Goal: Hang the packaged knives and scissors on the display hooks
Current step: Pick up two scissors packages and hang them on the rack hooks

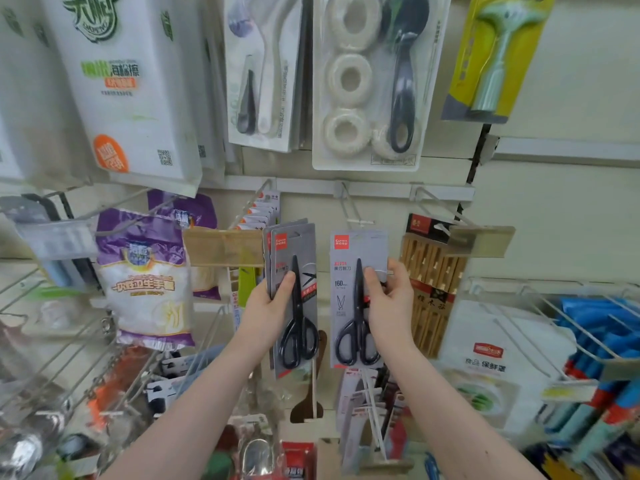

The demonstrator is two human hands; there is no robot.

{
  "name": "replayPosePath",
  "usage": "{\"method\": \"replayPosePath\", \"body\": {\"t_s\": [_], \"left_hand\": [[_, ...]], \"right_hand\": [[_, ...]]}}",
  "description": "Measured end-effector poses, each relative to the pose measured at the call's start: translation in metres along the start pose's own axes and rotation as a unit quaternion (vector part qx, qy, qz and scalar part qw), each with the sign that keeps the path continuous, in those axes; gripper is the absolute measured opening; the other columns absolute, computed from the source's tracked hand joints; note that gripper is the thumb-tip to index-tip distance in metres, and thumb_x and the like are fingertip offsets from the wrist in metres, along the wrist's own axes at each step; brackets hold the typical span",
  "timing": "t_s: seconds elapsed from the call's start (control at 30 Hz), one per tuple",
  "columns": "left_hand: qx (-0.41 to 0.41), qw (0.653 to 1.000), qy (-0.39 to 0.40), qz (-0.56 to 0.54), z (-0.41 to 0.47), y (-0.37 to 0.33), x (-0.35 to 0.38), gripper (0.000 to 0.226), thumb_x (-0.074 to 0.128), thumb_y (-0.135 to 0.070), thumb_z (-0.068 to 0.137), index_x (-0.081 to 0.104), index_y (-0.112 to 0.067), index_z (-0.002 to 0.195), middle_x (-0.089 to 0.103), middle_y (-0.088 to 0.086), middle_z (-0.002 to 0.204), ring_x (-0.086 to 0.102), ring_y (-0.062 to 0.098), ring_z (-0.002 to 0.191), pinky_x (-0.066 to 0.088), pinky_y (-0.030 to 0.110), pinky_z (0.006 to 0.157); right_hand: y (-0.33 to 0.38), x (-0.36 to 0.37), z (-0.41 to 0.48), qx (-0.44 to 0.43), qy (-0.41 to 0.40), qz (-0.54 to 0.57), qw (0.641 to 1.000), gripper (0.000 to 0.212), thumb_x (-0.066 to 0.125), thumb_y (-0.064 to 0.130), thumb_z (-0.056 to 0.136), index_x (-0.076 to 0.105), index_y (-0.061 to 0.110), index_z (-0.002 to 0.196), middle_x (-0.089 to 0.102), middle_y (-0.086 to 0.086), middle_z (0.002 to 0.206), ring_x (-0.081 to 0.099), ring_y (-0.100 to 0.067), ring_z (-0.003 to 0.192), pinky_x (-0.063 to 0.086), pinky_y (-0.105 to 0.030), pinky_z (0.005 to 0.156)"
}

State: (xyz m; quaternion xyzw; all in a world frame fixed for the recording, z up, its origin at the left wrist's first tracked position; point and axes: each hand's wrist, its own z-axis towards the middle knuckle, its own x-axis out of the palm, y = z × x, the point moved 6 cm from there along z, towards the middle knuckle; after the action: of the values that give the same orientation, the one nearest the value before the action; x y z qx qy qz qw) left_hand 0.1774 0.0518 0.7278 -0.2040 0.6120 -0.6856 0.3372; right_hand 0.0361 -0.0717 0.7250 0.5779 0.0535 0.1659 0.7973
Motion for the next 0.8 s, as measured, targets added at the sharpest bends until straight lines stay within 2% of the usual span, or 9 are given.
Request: {"method": "replayPosePath", "body": {"t_s": [0.07, 0.23, 0.33, 0.43, 0.5, 0.57, 0.6, 0.7, 0.8], "left_hand": [[-0.010, 1.000, -0.008, 0.007, -0.001, 0.001, 0.000, 0.034, 0.041, -0.034, 0.096, 0.058, -0.015, 0.119, 0.055, 0.037, 0.115, 0.048, 0.052, 0.109, 0.044, 0.057, 0.090], [-0.018, 1.000, -0.016, 0.003, 0.001, 0.003, 0.000, 0.035, 0.041, -0.034, 0.096, 0.057, -0.016, 0.122, 0.058, 0.031, 0.117, 0.048, 0.049, 0.112, 0.043, 0.053, 0.093], [-0.024, 1.000, -0.005, -0.004, 0.004, 0.006, 0.002, 0.036, 0.042, -0.036, 0.095, 0.057, -0.017, 0.121, 0.065, 0.024, 0.112, 0.059, 0.042, 0.106, 0.045, 0.052, 0.093], [-0.021, 1.000, 0.005, -0.003, 0.008, 0.012, 0.002, 0.029, 0.043, -0.038, 0.094, 0.059, -0.025, 0.114, 0.070, 0.010, 0.107, 0.064, 0.020, 0.097, 0.048, 0.048, 0.096], [-0.021, 1.000, 0.010, -0.016, 0.011, 0.013, 0.002, 0.019, 0.044, -0.037, 0.094, 0.059, -0.035, 0.105, 0.070, -0.001, 0.105, 0.065, 0.015, 0.097, 0.050, 0.041, 0.095], [-0.016, 1.000, 0.005, -0.021, 0.014, 0.014, 0.003, 0.017, 0.044, -0.034, 0.095, 0.058, -0.034, 0.104, 0.069, -0.005, 0.100, 0.065, 0.009, 0.086, 0.053, 0.038, 0.088], [-0.016, 1.000, 0.001, -0.022, 0.016, 0.013, 0.003, 0.019, 0.044, -0.033, 0.095, 0.058, -0.030, 0.107, 0.069, -0.005, 0.099, 0.064, 0.007, 0.083, 0.053, 0.038, 0.087], [-0.018, 0.999, -0.003, -0.027, 0.021, 0.015, 0.004, 0.023, 0.044, -0.034, 0.095, 0.058, -0.026, 0.111, 0.070, -0.002, 0.103, 0.065, 0.015, 0.097, 0.051, 0.035, 0.092], [-0.017, 0.999, -0.003, -0.039, 0.025, 0.017, 0.007, 0.031, 0.045, -0.035, 0.094, 0.060, -0.019, 0.116, 0.071, 0.001, 0.102, 0.067, 0.017, 0.096, 0.053, 0.037, 0.091]], "right_hand": [[0.000, 0.002, 0.003, -0.008, -0.004, -0.007, 1.000, 0.016, 0.052, 0.020, 0.093, 0.053, 0.020, 0.109, 0.068, -0.003, 0.104, 0.066, -0.018, 0.094, 0.055, -0.030, 0.076], [-0.006, 0.006, 0.013, -0.013, 0.002, -0.024, 1.000, 0.013, 0.052, 0.023, 0.093, 0.052, 0.034, 0.099, 0.068, -0.001, 0.100, 0.067, -0.018, 0.091, 0.057, -0.043, 0.080], [-0.013, 0.011, 0.019, 0.002, 0.003, -0.035, 0.999, 0.020, 0.051, 0.027, 0.093, 0.050, 0.047, 0.090, 0.069, 0.003, 0.095, 0.069, -0.019, 0.086, 0.058, -0.045, 0.076], [-0.016, 0.018, 0.027, 0.005, 0.000, -0.024, 1.000, 0.013, 0.050, 0.021, 0.094, 0.050, 0.033, 0.097, 0.068, -0.001, 0.096, 0.068, -0.021, 0.087, 0.058, -0.042, 0.076], [-0.016, 0.022, 0.035, 0.002, -0.002, -0.022, 1.000, 0.009, 0.050, 0.018, 0.094, 0.050, 0.023, 0.102, 0.067, -0.005, 0.095, 0.068, -0.022, 0.087, 0.057, -0.038, 0.075], [-0.020, 0.026, 0.045, 0.011, -0.003, -0.024, 1.000, 0.009, 0.050, 0.018, 0.094, 0.049, 0.021, 0.102, 0.066, -0.003, 0.092, 0.067, -0.022, 0.087, 0.057, -0.035, 0.074], [-0.023, 0.028, 0.051, 0.017, -0.003, -0.026, 1.000, 0.009, 0.050, 0.018, 0.094, 0.049, 0.021, 0.102, 0.066, -0.003, 0.092, 0.067, -0.023, 0.088, 0.057, -0.037, 0.076], [-0.029, 0.033, 0.066, 0.020, -0.001, -0.030, 0.999, 0.009, 0.051, 0.022, 0.093, 0.049, 0.022, 0.102, 0.067, -0.006, 0.095, 0.067, -0.026, 0.089, 0.056, -0.044, 0.079], [-0.030, 0.034, 0.075, 0.018, 0.003, -0.025, 1.000, 0.008, 0.051, 0.021, 0.093, 0.048, 0.020, 0.101, 0.065, 0.001, 0.085, 0.066, -0.022, 0.081, 0.057, -0.032, 0.070]]}}
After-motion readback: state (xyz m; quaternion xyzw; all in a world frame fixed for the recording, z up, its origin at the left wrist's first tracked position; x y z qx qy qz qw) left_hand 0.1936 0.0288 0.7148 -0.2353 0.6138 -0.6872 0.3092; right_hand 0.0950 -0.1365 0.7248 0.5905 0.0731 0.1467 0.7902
